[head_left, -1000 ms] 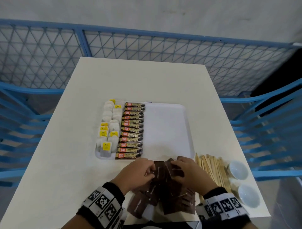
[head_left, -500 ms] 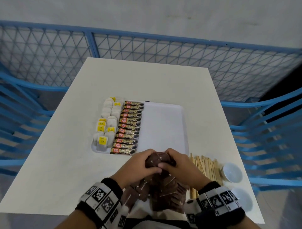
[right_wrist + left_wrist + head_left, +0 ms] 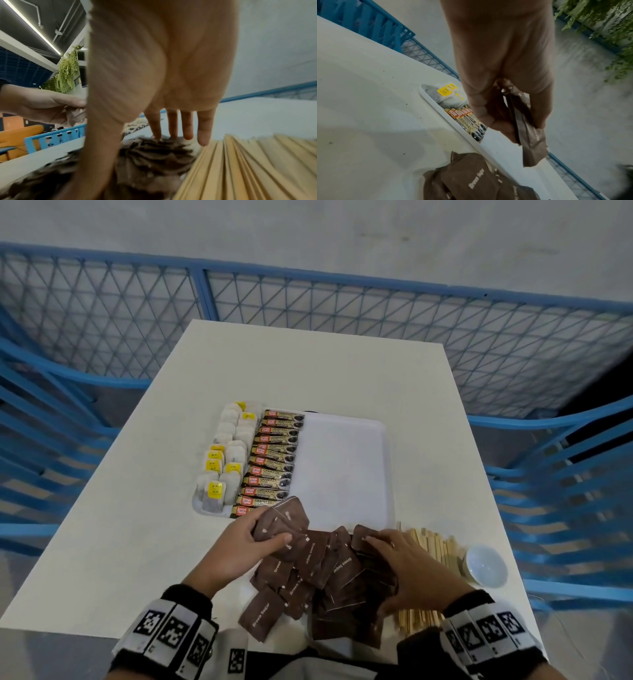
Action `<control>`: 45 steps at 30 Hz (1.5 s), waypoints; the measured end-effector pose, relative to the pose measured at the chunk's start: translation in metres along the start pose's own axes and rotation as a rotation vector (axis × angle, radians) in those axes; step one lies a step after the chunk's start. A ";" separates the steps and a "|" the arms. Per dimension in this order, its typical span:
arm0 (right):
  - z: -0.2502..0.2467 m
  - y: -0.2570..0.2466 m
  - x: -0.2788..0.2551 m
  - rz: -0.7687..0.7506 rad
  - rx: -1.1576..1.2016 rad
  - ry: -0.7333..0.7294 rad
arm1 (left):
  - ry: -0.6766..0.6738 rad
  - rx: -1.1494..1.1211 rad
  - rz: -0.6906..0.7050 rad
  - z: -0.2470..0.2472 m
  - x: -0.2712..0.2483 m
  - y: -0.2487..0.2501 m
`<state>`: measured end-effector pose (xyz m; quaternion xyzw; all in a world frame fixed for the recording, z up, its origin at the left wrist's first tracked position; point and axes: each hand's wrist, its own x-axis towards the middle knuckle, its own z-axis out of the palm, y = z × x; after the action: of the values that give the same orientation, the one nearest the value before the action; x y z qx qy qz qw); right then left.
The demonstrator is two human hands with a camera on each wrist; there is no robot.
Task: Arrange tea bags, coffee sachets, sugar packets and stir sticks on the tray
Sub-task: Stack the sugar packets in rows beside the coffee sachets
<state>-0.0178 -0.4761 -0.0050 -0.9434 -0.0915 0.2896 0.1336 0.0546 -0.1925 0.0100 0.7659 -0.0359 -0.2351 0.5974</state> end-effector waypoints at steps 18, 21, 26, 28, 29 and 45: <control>-0.020 0.004 0.008 -0.140 0.141 0.087 | -0.063 -0.101 -0.186 0.013 -0.004 0.005; -0.019 0.005 0.011 -0.143 0.129 0.096 | -0.053 -0.096 -0.196 0.014 -0.004 0.006; -0.009 0.000 0.012 -0.154 0.039 0.148 | -0.058 -0.060 -0.230 0.018 -0.005 0.010; -0.004 -0.003 0.010 -0.146 -0.008 0.142 | -0.087 -0.045 -0.250 0.018 -0.006 0.013; -0.002 -0.004 0.009 -0.142 -0.027 0.139 | -0.095 -0.039 -0.252 0.018 -0.006 0.013; -0.010 -0.005 0.020 -0.104 -0.030 0.174 | -0.125 0.020 -0.164 0.020 -0.002 0.020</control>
<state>0.0035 -0.4686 -0.0060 -0.9608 -0.1327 0.1977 0.1419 0.0495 -0.2153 0.0252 0.7560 -0.0125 -0.3302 0.5651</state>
